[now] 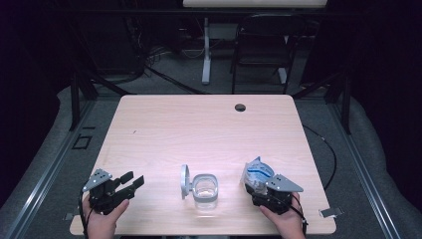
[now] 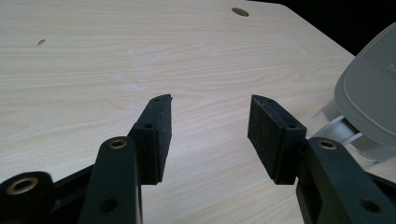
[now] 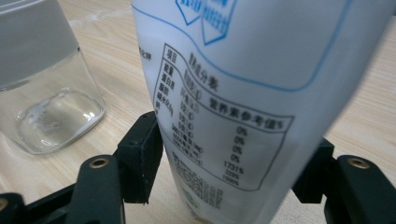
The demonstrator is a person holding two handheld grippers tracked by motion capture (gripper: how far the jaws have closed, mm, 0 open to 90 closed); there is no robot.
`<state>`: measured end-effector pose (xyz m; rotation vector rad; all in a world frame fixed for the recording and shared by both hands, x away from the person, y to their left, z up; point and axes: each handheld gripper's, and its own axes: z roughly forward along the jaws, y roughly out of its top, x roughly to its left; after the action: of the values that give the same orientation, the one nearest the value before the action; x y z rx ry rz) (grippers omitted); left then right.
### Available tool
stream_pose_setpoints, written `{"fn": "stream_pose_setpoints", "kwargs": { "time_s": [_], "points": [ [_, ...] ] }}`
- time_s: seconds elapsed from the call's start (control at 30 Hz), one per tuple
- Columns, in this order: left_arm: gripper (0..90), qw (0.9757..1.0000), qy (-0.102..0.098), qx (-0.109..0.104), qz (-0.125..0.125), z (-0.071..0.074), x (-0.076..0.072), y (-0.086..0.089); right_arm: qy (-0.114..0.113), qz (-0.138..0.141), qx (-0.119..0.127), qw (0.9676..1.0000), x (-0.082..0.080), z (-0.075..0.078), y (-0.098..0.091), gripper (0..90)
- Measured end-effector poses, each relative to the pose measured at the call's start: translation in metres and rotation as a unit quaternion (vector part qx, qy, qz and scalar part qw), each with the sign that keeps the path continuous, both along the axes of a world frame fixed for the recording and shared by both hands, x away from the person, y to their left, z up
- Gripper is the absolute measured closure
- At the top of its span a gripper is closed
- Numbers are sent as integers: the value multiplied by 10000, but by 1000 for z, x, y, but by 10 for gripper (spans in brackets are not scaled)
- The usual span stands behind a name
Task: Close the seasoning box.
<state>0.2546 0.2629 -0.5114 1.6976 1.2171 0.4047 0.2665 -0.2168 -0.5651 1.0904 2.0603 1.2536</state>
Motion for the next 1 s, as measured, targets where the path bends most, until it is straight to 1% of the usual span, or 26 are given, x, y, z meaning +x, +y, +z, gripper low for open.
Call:
{"fn": "stream_pose_setpoints", "kwargs": {
  "time_s": [0.13,0.23,0.43,0.5,0.67,0.7,0.8,1.0],
  "points": [
    [503,10000,2,-10,4,0,0,1,50,2,5,10000,0,-2,0,367],
    [502,10000,-7,-26,31,0,0,2,26,-2,42,10000,1,-4,0,371],
    [502,10000,-2,-41,42,0,0,3,58,18,13,10000,1,-6,0,381],
    [502,10000,9,-50,42,0,0,3,41,-12,69,10000,1,-8,0,383],
    [502,9999,-16,-83,64,0,0,4,40,3,15,10000,1,-9,0,385],
    [502,9999,-17,-79,64,0,0,4,77,-8,1,10000,1,-10,0,386],
    [502,9999,-22,-100,73,0,0,5,133,19,-135,9998,2,-13,1,391],
    [502,9999,3,-97,73,1,0,6,161,5,-135,9998,2,-15,1,394]
  ]
}}
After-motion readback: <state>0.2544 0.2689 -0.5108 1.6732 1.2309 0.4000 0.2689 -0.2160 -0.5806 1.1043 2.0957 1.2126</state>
